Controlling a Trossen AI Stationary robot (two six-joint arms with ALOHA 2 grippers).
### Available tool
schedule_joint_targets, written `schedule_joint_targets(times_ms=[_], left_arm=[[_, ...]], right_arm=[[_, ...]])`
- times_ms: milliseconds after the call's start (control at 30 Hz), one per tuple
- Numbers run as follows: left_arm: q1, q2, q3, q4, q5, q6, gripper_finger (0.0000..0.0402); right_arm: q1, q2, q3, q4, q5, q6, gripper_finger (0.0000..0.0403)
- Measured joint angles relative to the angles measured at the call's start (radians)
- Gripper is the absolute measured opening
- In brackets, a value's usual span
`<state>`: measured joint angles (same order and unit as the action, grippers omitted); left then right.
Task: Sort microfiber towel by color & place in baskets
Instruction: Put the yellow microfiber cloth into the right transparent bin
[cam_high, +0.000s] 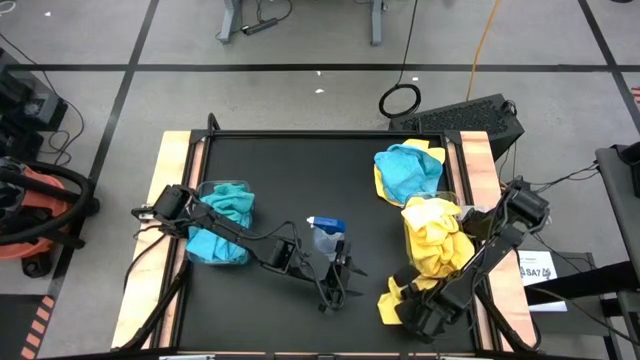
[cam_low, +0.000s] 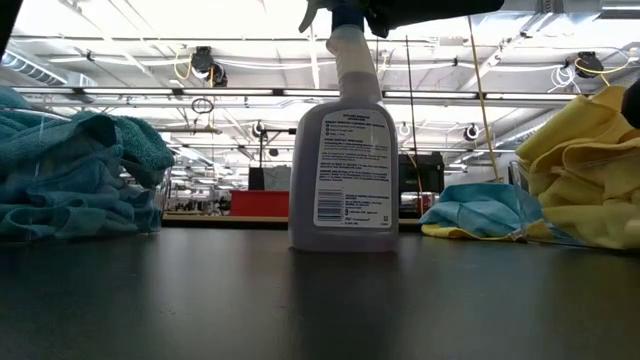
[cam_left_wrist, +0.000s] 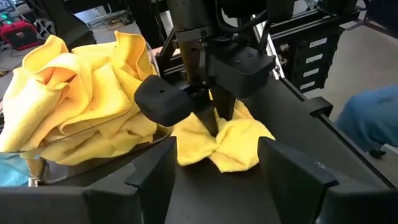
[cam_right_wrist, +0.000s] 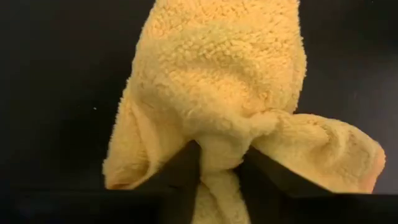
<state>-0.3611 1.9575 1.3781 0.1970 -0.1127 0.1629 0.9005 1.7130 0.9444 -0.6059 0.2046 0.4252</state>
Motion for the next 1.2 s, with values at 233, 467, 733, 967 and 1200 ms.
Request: schedule_joint_targets(times_ms=[233,467,733,967,1200], left_arm=[[0.0,0.0,0.0,-0.003,0.0,0.0,0.0231],[-0.001,0.0,0.0,-0.005,0.0,0.0,0.0231],[-0.002,0.0,0.0,-0.007,0.0,0.0,0.0231],[-0.002,0.0,0.0,-0.035,0.0,-0.001,0.0231],[-0.002,0.0,0.0,-0.051,0.0,0.0,0.0231]], right_arm=[[0.0,0.005,0.091,-0.046,-0.011,-0.029,0.0011],[0.002,0.004,0.255,-0.181,0.037,-0.072,0.0007],[0.026,0.003,0.476,-0.455,0.151,-0.073,0.0004],[0.041,0.002,0.641,-0.791,0.215,0.043,0.0004],[0.046,-0.031,0.74,-0.955,0.239,0.116,0.0004]])
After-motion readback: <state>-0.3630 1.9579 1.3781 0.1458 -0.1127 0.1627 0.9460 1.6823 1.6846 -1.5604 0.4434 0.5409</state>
